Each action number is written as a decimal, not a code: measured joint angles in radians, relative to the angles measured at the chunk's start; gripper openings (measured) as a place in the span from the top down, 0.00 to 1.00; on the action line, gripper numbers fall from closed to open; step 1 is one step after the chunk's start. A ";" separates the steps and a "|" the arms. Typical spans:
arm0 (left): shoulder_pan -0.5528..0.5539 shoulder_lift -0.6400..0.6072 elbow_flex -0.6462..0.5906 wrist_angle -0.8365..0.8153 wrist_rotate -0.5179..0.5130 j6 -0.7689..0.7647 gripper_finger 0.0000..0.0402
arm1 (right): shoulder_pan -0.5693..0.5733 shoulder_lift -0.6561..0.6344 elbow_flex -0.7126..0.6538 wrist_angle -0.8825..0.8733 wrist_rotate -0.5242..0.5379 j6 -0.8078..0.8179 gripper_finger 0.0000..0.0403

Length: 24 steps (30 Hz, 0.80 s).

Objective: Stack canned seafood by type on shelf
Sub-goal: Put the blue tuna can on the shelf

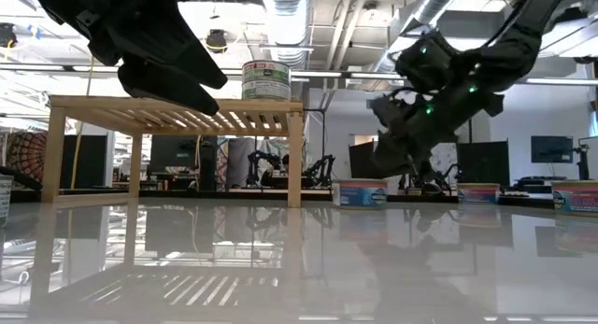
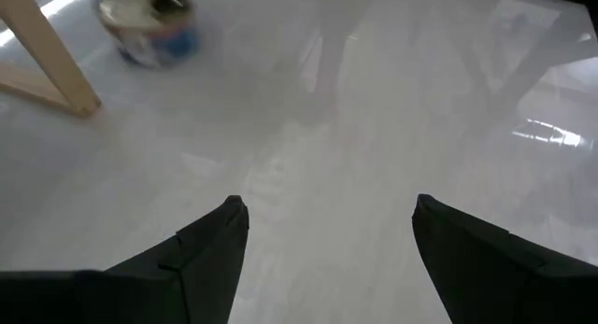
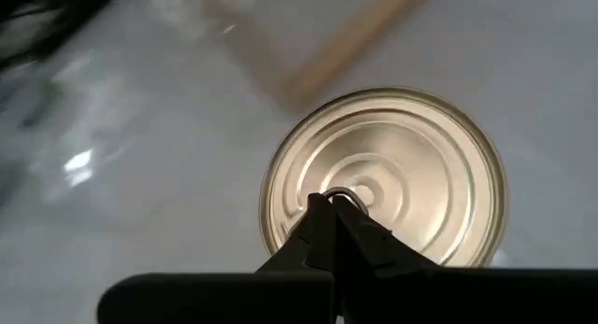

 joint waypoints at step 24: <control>0.010 0.022 0.000 0.128 -0.119 -0.094 0.28 | 0.613 0.104 0.300 0.025 0.149 0.058 0.95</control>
